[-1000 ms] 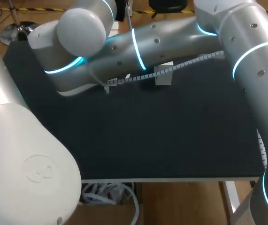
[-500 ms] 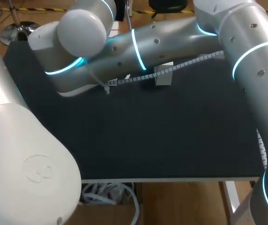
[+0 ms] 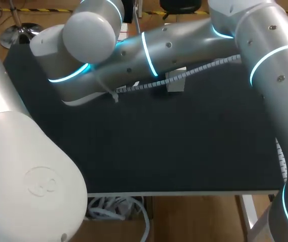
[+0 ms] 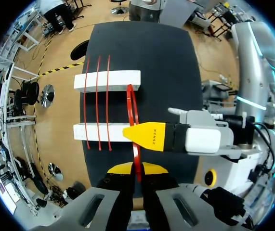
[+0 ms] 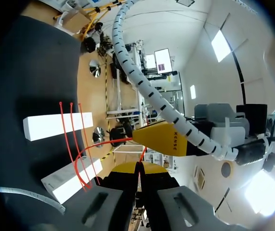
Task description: Grab the tape and strap the tape.
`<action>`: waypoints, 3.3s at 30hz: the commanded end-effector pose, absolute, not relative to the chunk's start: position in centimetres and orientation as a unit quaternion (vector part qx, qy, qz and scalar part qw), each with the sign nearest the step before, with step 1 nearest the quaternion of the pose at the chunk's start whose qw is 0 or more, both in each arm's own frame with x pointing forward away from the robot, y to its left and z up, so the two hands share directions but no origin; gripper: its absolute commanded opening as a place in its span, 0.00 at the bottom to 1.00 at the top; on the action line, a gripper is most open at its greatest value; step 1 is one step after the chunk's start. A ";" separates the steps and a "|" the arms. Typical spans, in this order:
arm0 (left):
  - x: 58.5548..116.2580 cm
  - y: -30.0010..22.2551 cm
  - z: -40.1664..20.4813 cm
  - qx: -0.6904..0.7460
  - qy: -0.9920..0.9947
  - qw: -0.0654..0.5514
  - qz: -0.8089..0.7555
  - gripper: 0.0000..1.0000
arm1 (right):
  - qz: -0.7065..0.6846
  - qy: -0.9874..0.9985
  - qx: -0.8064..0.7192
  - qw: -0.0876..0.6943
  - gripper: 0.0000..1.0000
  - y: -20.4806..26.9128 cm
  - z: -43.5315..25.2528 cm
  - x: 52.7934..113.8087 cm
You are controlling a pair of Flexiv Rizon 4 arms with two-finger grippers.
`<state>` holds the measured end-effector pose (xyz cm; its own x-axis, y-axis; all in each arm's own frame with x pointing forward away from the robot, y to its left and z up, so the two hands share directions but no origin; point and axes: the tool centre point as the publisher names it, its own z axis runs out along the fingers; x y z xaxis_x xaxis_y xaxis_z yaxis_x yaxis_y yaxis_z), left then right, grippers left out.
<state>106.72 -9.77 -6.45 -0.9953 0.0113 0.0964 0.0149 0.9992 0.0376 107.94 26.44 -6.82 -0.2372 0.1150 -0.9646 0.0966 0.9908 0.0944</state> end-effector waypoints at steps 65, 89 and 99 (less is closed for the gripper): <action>106.8 -9.8 -6.4 -0.006 -0.999 0.049 -0.020 0.00 | 0.019 0.784 0.030 0.620 0.00 28.7 -6.1 107.6; 106.8 -9.8 -6.4 -0.006 -0.999 0.049 -0.020 0.00 | 0.030 0.784 0.022 0.619 0.58 28.3 -6.0 107.5; 106.8 -9.8 -6.4 -0.006 -0.999 0.049 -0.020 0.00 | 0.031 0.783 0.022 0.621 0.41 27.9 -6.0 107.2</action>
<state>106.70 -9.79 -6.44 -0.9952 0.0114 0.0973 0.0151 0.9992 0.0373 107.41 28.15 -6.12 -0.2250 0.0762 -0.9714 0.0006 0.9969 0.0781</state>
